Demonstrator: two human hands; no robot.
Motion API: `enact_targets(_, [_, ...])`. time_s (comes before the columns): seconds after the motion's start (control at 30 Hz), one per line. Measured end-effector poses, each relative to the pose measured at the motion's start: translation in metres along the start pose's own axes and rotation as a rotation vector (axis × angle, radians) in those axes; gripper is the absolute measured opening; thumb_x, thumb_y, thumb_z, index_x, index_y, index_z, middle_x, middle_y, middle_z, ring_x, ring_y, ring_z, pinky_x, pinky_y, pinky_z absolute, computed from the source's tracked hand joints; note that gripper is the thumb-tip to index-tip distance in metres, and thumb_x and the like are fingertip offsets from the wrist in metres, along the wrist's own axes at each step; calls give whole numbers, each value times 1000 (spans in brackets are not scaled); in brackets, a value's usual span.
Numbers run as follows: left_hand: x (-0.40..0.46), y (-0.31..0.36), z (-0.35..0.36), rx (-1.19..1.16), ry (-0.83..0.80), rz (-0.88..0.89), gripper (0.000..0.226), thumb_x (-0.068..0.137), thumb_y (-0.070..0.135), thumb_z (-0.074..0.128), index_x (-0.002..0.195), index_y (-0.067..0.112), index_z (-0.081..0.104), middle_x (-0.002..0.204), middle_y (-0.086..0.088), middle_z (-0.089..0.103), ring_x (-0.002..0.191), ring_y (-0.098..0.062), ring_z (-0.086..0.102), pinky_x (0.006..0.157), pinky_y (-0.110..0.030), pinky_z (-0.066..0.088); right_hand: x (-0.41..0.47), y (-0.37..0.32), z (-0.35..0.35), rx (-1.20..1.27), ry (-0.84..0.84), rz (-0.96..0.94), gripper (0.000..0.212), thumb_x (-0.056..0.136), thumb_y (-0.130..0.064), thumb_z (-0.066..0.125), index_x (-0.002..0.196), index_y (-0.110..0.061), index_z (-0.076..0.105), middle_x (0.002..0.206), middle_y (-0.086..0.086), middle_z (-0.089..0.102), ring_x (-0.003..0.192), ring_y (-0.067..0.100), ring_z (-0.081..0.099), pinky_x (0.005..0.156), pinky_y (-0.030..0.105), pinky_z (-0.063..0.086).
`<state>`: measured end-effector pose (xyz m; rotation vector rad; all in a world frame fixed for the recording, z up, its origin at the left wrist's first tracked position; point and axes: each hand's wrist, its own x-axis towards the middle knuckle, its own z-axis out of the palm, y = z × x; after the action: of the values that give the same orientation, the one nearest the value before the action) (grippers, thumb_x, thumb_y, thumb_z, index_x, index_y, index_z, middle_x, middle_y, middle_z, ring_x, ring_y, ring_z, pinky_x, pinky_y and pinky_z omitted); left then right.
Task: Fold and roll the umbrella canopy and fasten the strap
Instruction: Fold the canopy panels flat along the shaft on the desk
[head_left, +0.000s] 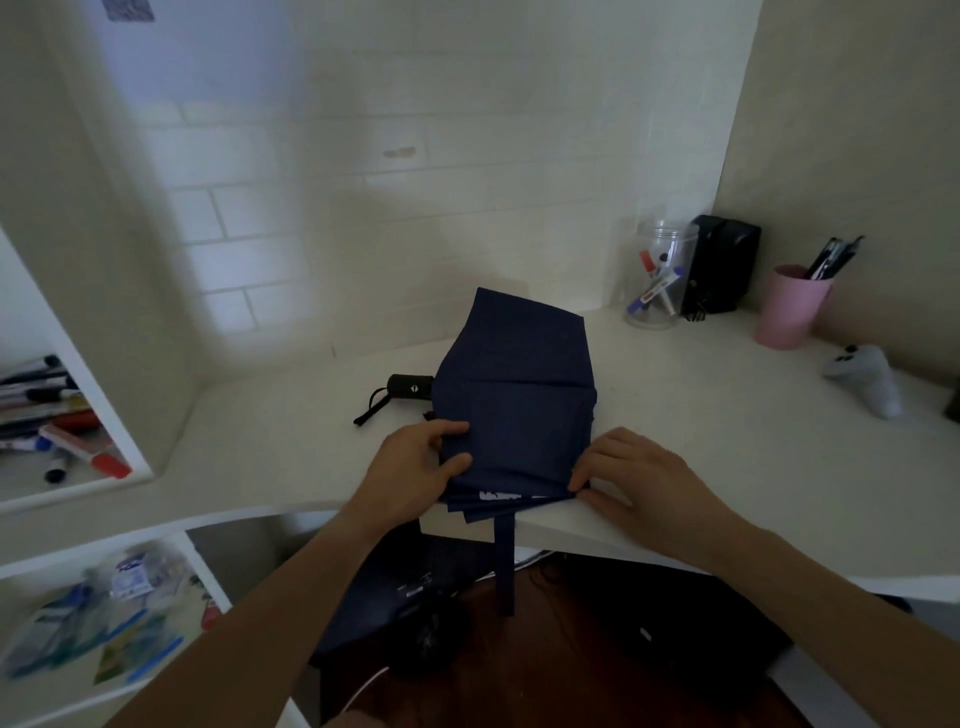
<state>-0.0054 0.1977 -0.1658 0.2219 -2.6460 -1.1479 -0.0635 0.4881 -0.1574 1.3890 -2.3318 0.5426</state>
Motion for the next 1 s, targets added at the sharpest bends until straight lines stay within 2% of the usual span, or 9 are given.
enact_targets(0.17, [10, 40, -29, 555, -85, 159, 40, 85, 48, 74, 120, 29, 74, 124, -4, 48, 123, -22, 41, 108, -34, 39, 3, 3, -9, 14, -124, -6, 13, 90, -26, 60, 96, -34, 68, 103, -19, 64, 99, 5, 56, 82, 25, 52])
enact_targets(0.33, [16, 85, -27, 556, 33, 485, 35, 102, 40, 52, 111, 16, 76, 129, 0, 58, 117, -17, 55, 100, -36, 48, 16, 6, -15, -24, -246, -30, 13, 89, -29, 59, 95, -36, 68, 102, -19, 63, 96, 8, 56, 78, 30, 52])
enact_targets(0.4, [15, 78, -17, 633, -140, 486, 39, 103, 41, 49, 131, 21, 66, 146, 0, 52, 131, -18, 50, 109, -38, 43, 19, 4, -19, -32, -272, -16, 13, 88, -30, 60, 94, -36, 69, 100, -18, 63, 95, 8, 56, 78, 29, 51])
enact_targets(0.53, [6, 36, -14, 809, -452, 394, 70, 99, 64, 37, 160, 39, 15, 170, 11, -2, 156, -9, -1, 127, -38, 15, 26, -2, -27, -100, -367, 13, 13, 86, -38, 59, 94, -37, 69, 98, -20, 63, 94, 6, 53, 81, 26, 48])
enact_targets(0.67, [-2, 21, -9, 835, -470, 426, 66, 101, 66, 20, 159, 44, -2, 168, 12, -17, 153, -6, -16, 127, -34, 0, 51, -21, -27, -126, -291, 120, 28, 95, -50, 44, 97, -34, 67, 98, -14, 64, 95, 11, 54, 84, 31, 50])
enact_targets(0.73, [-3, 17, -4, 827, -439, 437, 63, 101, 66, 17, 157, 46, -3, 167, 12, -19, 153, -6, -19, 127, -34, -1, 65, -32, -10, -76, -157, 136, 36, 101, -44, 39, 126, -30, 60, 126, -7, 62, 117, 16, 54, 99, 35, 46])
enact_targets(0.8, [-4, 11, -2, 815, -422, 441, 62, 100, 68, 14, 156, 48, -3, 167, 12, -20, 152, -5, -20, 127, -36, 0, 68, -32, 14, -84, -298, 194, 55, 104, -46, 31, 155, -26, 30, 162, -1, 30, 149, 18, 25, 119, 38, 27])
enact_targets(0.87, [-4, 6, 0, 789, -415, 434, 62, 99, 70, 13, 155, 53, -7, 166, 13, -20, 152, -5, -21, 127, -36, -1, 59, -20, 31, -123, -491, 253, 67, 103, -56, 21, 160, -26, 2, 168, -7, -6, 153, 10, -6, 125, 37, 9])
enact_targets(1.0, [-4, 3, -3, 744, -419, 415, 61, 97, 74, 16, 151, 60, -9, 167, 13, -20, 153, -5, -18, 127, -32, -3, 46, 4, 31, -104, -561, 250, 73, 95, -70, 11, 157, -37, -8, 163, -17, -19, 149, -1, -17, 125, 33, -1])
